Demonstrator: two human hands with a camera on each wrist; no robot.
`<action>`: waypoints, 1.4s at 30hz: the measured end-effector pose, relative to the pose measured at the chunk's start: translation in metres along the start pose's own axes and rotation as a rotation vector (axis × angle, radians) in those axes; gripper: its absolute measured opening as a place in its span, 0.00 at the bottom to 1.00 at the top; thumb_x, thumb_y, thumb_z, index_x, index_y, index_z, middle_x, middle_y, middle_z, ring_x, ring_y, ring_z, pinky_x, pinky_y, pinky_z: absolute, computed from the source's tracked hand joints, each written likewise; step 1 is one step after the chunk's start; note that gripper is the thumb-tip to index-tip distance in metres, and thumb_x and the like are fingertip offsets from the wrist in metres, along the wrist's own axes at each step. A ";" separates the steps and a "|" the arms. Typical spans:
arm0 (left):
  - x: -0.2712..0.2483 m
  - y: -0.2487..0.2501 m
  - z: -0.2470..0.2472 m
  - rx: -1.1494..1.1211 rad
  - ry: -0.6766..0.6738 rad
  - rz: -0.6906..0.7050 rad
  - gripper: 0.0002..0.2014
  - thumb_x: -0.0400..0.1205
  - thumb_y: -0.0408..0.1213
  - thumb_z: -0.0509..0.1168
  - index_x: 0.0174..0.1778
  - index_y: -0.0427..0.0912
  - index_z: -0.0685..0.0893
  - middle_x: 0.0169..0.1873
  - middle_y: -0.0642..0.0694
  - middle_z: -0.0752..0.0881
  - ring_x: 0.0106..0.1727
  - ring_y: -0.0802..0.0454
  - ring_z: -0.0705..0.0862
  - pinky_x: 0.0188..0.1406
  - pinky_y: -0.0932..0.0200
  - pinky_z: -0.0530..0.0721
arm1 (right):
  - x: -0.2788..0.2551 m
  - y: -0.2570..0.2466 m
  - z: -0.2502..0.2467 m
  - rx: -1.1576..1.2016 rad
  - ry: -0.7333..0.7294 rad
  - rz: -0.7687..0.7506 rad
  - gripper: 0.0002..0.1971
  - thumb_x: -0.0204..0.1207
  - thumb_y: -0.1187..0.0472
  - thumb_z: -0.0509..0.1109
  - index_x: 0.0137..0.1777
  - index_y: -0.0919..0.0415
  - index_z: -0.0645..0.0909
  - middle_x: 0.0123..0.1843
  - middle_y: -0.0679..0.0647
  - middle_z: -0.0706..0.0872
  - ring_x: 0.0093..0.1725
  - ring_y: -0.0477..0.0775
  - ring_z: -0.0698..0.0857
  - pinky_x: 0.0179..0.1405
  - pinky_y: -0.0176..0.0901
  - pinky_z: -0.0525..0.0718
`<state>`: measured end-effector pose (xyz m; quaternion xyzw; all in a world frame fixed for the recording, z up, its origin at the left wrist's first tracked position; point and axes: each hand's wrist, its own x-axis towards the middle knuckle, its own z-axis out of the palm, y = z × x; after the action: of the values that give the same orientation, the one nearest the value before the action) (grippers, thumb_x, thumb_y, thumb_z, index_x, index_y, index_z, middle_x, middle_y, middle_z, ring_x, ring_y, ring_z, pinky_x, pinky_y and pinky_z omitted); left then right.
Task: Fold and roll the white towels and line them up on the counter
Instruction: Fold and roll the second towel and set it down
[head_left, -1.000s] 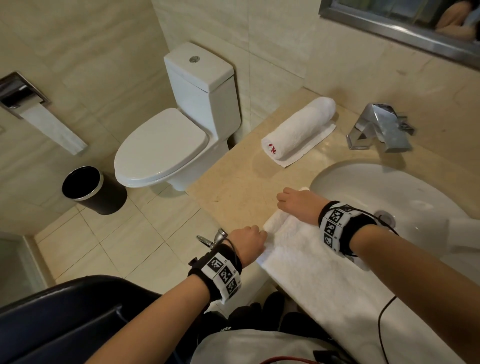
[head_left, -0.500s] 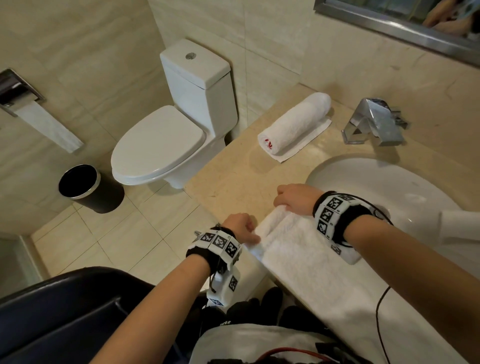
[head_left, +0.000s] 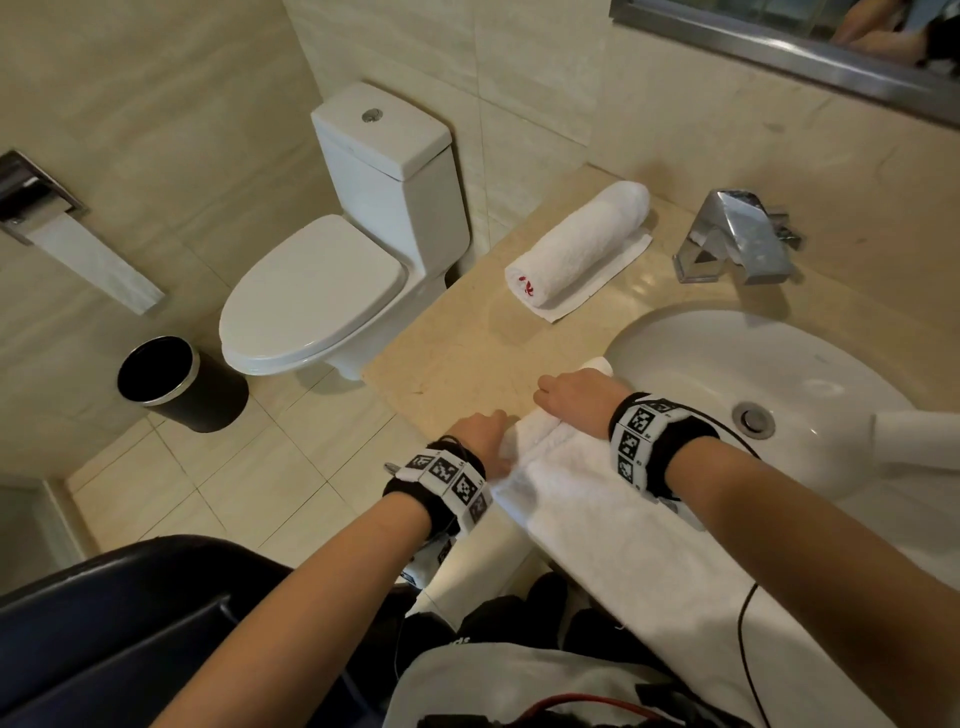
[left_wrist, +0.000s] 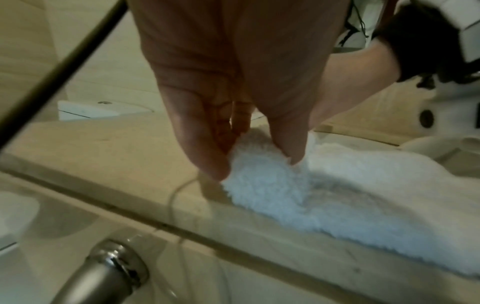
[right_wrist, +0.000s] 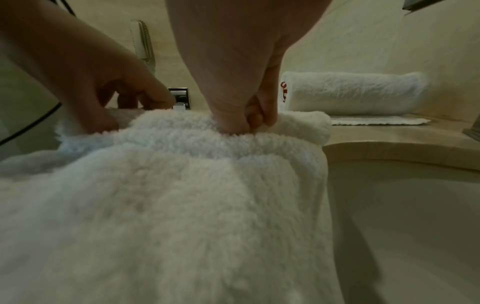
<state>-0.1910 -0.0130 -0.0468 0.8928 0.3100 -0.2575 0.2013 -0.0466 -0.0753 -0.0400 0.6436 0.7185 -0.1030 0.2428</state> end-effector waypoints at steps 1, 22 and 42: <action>-0.001 0.003 0.004 -0.009 -0.004 0.001 0.23 0.80 0.40 0.65 0.69 0.40 0.65 0.53 0.40 0.82 0.49 0.44 0.82 0.41 0.59 0.77 | -0.004 0.000 0.003 -0.006 0.003 -0.007 0.17 0.77 0.77 0.57 0.64 0.65 0.70 0.61 0.61 0.75 0.53 0.62 0.83 0.37 0.45 0.69; -0.003 -0.007 0.012 -0.077 0.060 0.130 0.13 0.83 0.37 0.59 0.63 0.43 0.73 0.57 0.44 0.82 0.52 0.44 0.83 0.48 0.53 0.82 | 0.008 0.006 0.005 -0.016 -0.081 -0.053 0.18 0.80 0.72 0.56 0.66 0.61 0.75 0.64 0.57 0.78 0.66 0.58 0.74 0.56 0.49 0.77; -0.008 0.010 0.007 -0.035 0.057 -0.029 0.17 0.80 0.41 0.64 0.59 0.36 0.70 0.52 0.39 0.83 0.51 0.40 0.83 0.41 0.54 0.76 | -0.014 -0.001 0.017 0.027 0.124 0.040 0.16 0.77 0.75 0.59 0.64 0.66 0.72 0.62 0.59 0.74 0.61 0.58 0.76 0.44 0.46 0.78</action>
<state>-0.1918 -0.0274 -0.0457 0.8915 0.3330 -0.2295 0.2042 -0.0428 -0.0953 -0.0476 0.6661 0.7178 -0.0677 0.1910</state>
